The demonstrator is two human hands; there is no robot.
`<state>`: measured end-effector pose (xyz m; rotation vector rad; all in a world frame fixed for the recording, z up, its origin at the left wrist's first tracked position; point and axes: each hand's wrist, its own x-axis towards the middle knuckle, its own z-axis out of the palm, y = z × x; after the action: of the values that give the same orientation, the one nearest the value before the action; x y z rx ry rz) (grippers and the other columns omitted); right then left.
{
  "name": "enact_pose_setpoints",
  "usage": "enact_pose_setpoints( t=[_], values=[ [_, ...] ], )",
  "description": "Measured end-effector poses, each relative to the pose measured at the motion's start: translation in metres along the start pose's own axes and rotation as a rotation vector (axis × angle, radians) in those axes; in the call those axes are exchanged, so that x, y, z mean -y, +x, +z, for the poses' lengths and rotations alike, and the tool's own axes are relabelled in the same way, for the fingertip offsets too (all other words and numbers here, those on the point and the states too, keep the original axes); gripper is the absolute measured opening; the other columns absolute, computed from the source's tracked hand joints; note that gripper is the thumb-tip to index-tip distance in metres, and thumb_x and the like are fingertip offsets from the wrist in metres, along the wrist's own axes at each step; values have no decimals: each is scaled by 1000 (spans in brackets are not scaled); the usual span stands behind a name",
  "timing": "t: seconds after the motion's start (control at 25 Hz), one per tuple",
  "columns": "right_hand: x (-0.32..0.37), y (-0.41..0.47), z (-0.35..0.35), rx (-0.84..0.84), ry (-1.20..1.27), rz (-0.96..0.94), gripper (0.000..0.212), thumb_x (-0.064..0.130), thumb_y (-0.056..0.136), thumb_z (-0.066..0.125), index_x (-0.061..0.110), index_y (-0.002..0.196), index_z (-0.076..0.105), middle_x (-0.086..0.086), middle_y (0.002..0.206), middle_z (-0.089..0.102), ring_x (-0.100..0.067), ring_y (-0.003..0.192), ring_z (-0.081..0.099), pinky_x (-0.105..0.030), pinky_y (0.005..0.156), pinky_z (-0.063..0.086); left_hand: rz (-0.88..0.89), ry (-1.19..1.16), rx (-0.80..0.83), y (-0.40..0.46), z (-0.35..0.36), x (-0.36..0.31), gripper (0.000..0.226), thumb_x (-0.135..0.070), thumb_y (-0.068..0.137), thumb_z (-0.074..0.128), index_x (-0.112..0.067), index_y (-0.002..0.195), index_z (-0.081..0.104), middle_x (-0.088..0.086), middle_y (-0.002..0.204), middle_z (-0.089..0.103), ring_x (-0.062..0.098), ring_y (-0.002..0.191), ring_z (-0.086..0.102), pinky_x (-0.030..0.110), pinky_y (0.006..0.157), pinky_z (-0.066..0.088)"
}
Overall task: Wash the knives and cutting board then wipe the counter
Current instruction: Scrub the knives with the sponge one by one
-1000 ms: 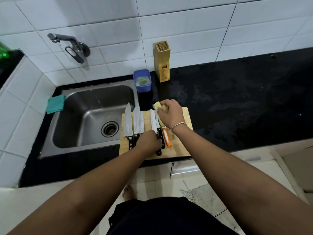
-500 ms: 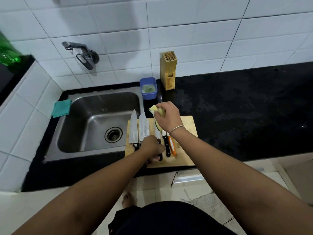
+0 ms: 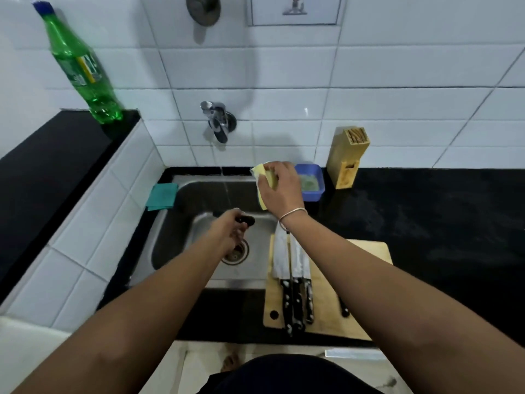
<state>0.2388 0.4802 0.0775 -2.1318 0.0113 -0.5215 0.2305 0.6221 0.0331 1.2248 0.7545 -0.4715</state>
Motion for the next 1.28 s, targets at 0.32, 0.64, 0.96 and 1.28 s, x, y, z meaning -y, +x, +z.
enact_pose_setpoints(
  t=[0.32, 0.64, 0.96, 1.28],
  values=[
    [16, 32, 59, -50, -15, -21, 24, 16, 85, 67, 7, 107, 65, -11, 107, 60, -26, 97, 57, -20, 85, 35, -24, -324, 130, 48, -5, -91, 23, -18, 98, 51, -9, 77, 53, 3, 51, 58, 4, 30, 47, 12, 30, 30],
    [-8, 30, 70, -35, -61, 64, 26, 17, 86, 67, 7, 110, 64, -9, 110, 58, -21, 100, 55, -20, 87, 38, -72, -745, 227, 77, 18, -152, 28, -15, 101, 48, 6, 84, 56, 14, 53, 58, 12, 32, 54, 15, 35, 45],
    [-10, 29, 64, -8, -67, 92, 25, 19, 87, 65, 11, 111, 64, -5, 110, 57, -14, 101, 51, -21, 88, 38, -82, -794, 253, 72, 13, -161, 24, -13, 98, 52, 5, 83, 59, 13, 56, 60, 12, 36, 57, 15, 37, 46],
    [-27, 8, 44, -11, -48, 164, 22, 16, 85, 67, 9, 106, 65, -8, 105, 59, -19, 97, 54, -24, 86, 40, -301, -299, 209, 61, -7, -84, 37, -25, 90, 65, 6, 110, 65, 10, 64, 65, 8, 38, 55, 17, 31, 41]
  ],
)
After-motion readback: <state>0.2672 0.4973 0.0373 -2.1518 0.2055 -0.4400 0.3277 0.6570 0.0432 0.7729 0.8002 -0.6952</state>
